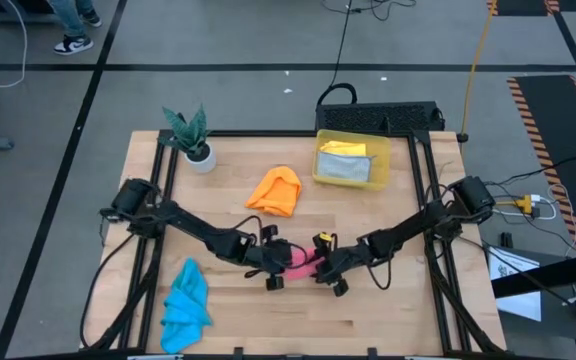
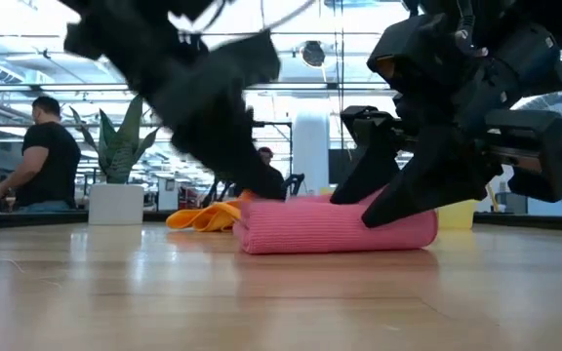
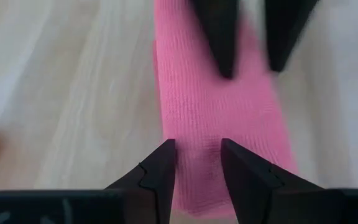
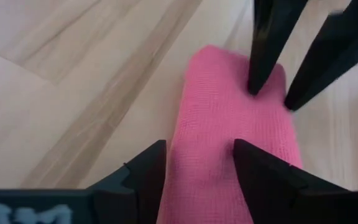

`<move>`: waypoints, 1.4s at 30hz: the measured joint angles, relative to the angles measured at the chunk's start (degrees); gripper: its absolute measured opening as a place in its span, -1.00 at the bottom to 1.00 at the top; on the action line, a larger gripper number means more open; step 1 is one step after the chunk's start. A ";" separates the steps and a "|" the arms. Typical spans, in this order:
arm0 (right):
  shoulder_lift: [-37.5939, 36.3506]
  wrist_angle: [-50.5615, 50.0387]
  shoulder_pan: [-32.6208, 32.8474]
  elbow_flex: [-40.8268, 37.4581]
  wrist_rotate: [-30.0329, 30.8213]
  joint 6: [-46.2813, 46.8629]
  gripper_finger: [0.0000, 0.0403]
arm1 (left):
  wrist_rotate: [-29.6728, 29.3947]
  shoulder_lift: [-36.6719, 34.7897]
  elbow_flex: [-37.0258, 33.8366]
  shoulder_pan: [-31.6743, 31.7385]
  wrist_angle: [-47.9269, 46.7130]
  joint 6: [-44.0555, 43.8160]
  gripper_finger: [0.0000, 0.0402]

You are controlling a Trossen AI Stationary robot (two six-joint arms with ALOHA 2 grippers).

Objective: Fold microfiber towels
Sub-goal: Fold the pink kitchen towel

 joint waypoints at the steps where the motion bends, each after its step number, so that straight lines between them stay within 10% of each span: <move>1: 0.00 -0.04 0.04 -0.14 -0.01 -0.08 -0.12 | 0.16 0.95 0.00 0.31 0.42 -0.50 -0.35; 18: 0.00 -0.86 2.40 1.44 3.58 2.50 0.34 | 2.61 3.28 0.15 1.04 -0.18 -2.66 -0.35; 42: -1.40 -1.97 2.64 1.31 5.78 5.83 0.36 | 5.21 1.34 0.14 3.39 1.61 -1.99 -0.35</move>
